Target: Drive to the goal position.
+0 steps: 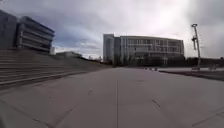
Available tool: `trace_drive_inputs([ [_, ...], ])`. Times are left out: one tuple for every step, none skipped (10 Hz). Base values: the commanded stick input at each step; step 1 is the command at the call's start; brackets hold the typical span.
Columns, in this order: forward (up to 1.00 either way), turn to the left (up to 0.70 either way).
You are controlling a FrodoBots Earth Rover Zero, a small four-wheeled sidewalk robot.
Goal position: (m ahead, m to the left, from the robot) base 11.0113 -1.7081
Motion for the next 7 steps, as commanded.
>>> trace_drive_inputs([
  [0.70,0.06],
  [0.70,0.04],
  [0.70,0.03],
  [0.70,0.03],
  [0.70,0.03],
  [0.70,0.03],
  [0.70,0.03],
])
